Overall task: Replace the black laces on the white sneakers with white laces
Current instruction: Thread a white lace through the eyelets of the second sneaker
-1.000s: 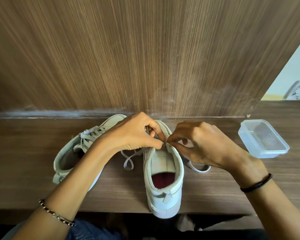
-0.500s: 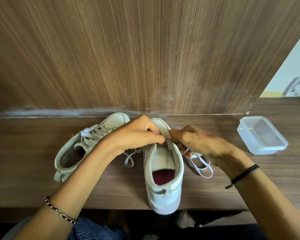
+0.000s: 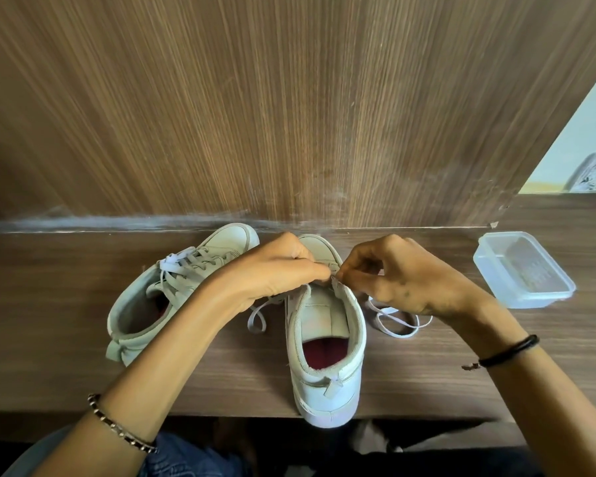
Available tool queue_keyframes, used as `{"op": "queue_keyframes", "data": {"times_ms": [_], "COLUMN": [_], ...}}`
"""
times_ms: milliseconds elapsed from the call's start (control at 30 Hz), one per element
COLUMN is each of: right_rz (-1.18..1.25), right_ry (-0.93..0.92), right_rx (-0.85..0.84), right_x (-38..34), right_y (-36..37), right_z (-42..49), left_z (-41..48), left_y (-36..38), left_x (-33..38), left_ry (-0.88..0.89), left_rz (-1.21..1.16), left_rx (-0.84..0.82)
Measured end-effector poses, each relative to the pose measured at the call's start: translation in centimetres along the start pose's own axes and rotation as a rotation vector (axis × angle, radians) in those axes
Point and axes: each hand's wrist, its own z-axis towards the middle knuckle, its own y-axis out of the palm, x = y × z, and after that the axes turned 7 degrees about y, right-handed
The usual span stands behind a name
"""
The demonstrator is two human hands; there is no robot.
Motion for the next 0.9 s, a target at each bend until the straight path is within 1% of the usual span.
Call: {"op": "queue_keyframes", "data": {"times_ms": [33, 133, 200, 267, 367, 433, 533, 667, 800, 900], "right_rz": [0.044, 0.302, 0.443, 0.490, 0.428, 0.410, 0.424, 0.433, 0.345, 0.378], "right_ry": [0.057, 0.254, 0.378, 0.421, 0.360, 0.337, 0.325, 0.269, 0.270, 0.259], "right_rx": [-0.009, -0.098, -0.121, -0.123, -0.162, -0.180, -0.198, -0.214, -0.215, -0.187], "right_x": [0.0, -0.5, -0.8, -1.0, -1.1, -1.3, -1.6, -1.4, -0.9, -0.6], "right_y": [0.4, 1.5, 1.7, 1.7, 1.6, 1.4, 0.9, 0.2, -0.2, 0.0], "right_z": [0.1, 0.3, 0.5, 0.4, 0.2, 0.0, -0.4, -0.7, -0.5, -0.3], "left_z": [0.0, 0.0, 0.0, -0.1, -0.3, -0.8, -1.8, -2.3, -2.1, -2.3], "left_y": [0.1, 0.4, 0.2, -0.1, -1.0, -1.6, -2.4, -2.4, -2.5, -2.7], "left_x": [0.2, 0.5, 0.2, -0.3, -1.5, -2.1, -2.2, -1.7, -2.1, -2.5], "left_ry": [-0.008, -0.026, -0.030, -0.038, -0.042, -0.059, -0.064, -0.038, -0.006, 0.009], "left_rz": [0.000, -0.007, 0.005, 0.002, -0.047, -0.012, 0.051, -0.002, 0.028, -0.025], "left_rx": [0.009, 0.038, 0.056, 0.090, 0.171, 0.179, 0.043, -0.123, -0.156, -0.096]}}
